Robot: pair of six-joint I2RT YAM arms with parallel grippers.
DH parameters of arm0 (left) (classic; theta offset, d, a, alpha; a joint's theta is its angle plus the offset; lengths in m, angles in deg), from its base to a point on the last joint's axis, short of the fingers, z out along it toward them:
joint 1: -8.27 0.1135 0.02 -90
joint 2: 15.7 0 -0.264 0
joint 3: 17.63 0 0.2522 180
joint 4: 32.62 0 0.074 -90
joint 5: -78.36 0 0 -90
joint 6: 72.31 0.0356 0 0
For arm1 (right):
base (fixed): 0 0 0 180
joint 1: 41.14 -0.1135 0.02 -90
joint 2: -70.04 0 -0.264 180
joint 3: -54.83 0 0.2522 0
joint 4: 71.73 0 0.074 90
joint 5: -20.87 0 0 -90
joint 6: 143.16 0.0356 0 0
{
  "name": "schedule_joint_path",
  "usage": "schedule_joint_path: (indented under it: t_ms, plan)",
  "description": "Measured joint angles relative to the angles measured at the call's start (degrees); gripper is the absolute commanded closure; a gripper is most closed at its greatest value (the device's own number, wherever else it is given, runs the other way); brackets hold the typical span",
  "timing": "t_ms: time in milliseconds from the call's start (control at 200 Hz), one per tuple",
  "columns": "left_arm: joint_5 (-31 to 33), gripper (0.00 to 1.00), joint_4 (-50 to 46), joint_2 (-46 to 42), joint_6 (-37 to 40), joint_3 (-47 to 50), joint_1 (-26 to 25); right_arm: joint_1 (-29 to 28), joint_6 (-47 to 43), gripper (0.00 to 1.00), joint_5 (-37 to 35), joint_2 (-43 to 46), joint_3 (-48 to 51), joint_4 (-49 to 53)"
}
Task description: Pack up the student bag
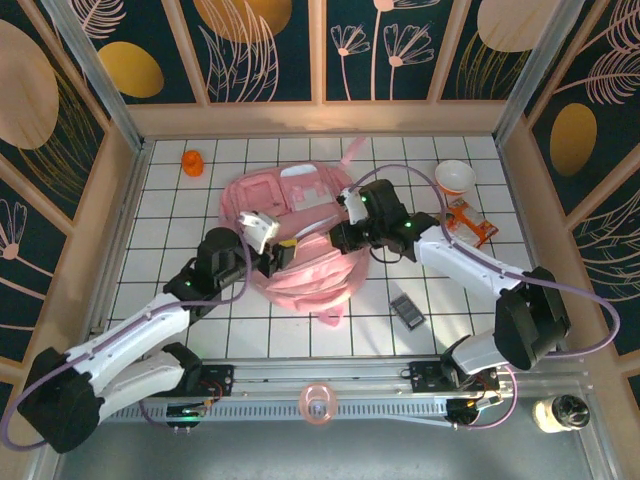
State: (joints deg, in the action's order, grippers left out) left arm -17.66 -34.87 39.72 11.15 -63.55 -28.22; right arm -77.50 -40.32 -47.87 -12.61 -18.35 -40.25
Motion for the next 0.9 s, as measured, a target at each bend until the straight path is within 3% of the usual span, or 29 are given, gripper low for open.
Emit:
schedule_joint_path:
  t_ms: [95,265,490,706,901]
  plan:
    - [4.0,0.39,-2.8,-1.6,-8.9,-2.4,2.6,1.3,0.2,1.0,-3.0,-1.9,-1.8,3.2]
    - [3.0,0.43,-4.4,1.7,-26.4,-0.8,9.9,1.4,-0.1,1.0,-4.8,-2.8,-3.1,5.4]
    - [-1.4,0.51,-2.9,8.3,-44.7,3.7,10.3,1.2,-0.5,1.0,-5.2,-2.8,-3.2,6.1]
    - [-2.6,0.54,0.2,12.1,-52.6,3.7,10.3,0.8,-1.0,1.0,-5.3,-2.8,-3.2,6.1]
    - [-1.9,0.85,1.8,13.2,-56.8,5.0,10.4,0.2,-1.9,1.0,-6.3,-2.8,-3.2,6.1]
